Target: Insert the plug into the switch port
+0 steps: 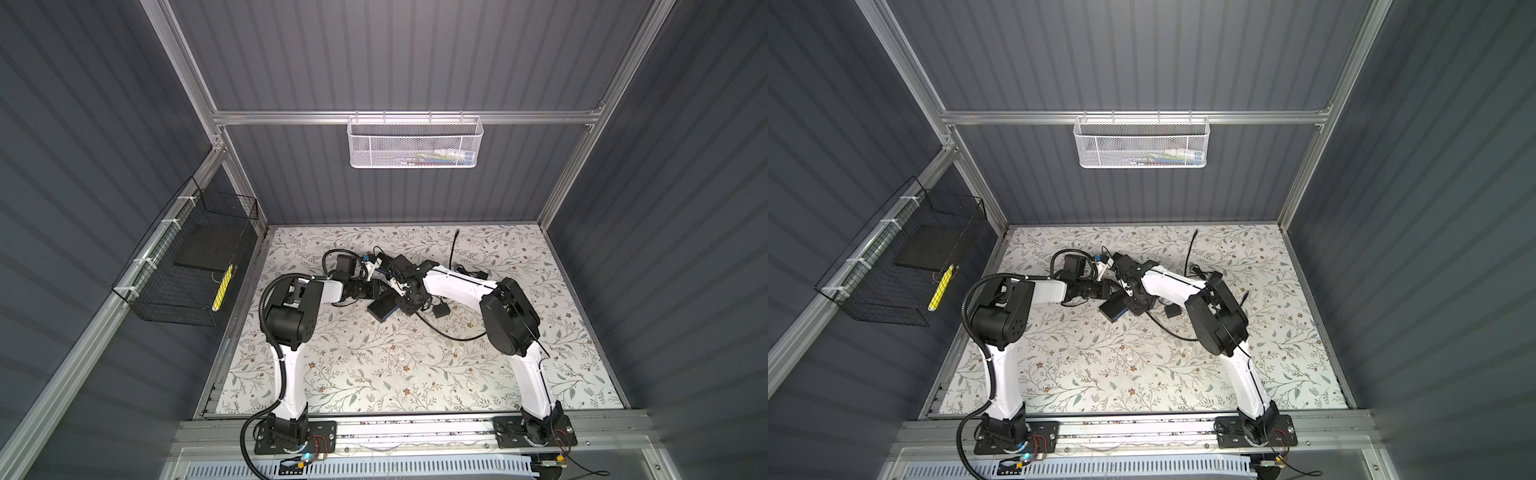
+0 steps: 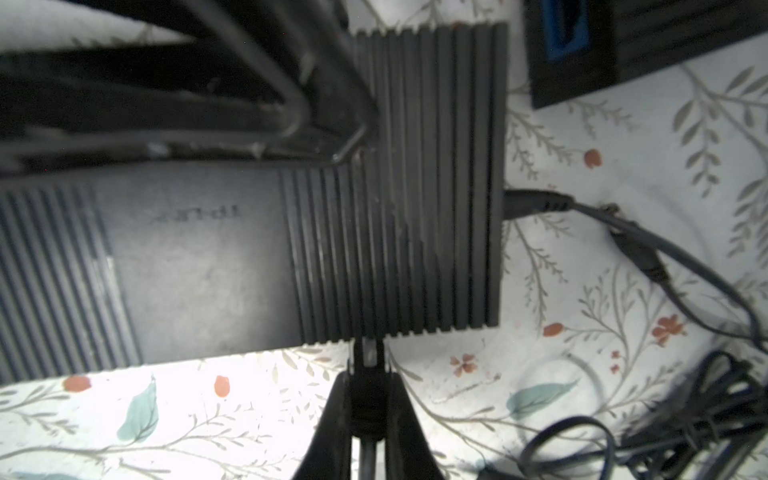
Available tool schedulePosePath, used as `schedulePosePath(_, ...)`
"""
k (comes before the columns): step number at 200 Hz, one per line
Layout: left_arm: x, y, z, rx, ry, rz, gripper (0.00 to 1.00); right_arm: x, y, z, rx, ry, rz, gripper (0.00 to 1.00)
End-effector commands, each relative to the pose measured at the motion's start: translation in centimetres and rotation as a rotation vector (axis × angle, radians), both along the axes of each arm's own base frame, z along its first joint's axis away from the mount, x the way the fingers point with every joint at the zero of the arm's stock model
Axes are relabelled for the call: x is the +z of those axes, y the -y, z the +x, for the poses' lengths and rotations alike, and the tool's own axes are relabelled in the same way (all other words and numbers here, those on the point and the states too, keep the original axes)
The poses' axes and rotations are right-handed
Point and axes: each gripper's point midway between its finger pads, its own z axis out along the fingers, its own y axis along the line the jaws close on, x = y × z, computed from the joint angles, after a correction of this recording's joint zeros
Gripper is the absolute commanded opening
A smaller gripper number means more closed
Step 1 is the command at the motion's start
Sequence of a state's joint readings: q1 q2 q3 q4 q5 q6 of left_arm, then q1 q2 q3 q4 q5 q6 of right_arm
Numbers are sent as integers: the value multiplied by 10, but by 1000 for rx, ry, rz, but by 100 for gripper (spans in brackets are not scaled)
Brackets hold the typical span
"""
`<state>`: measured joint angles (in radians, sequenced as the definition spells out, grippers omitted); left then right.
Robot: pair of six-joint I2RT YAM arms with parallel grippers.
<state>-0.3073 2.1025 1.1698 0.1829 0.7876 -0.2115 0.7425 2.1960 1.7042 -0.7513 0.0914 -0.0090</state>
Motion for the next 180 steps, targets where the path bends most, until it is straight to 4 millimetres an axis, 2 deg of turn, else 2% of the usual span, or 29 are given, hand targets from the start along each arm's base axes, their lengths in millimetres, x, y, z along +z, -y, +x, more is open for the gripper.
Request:
schedulePosePath(1, -22, 20, -44, -111, -120, -12, 34, 25, -27, 27, -8, 114, 134, 0)
schedulePosePath(63, -25, 36, -63, -166, -121, -21, 33, 35, -31, 37, -20, 129, 172, 0)
schedulePosePath(180, -28, 44, -77, -200, -129, -33, 32, 52, -38, 50, -41, 162, 216, 0)
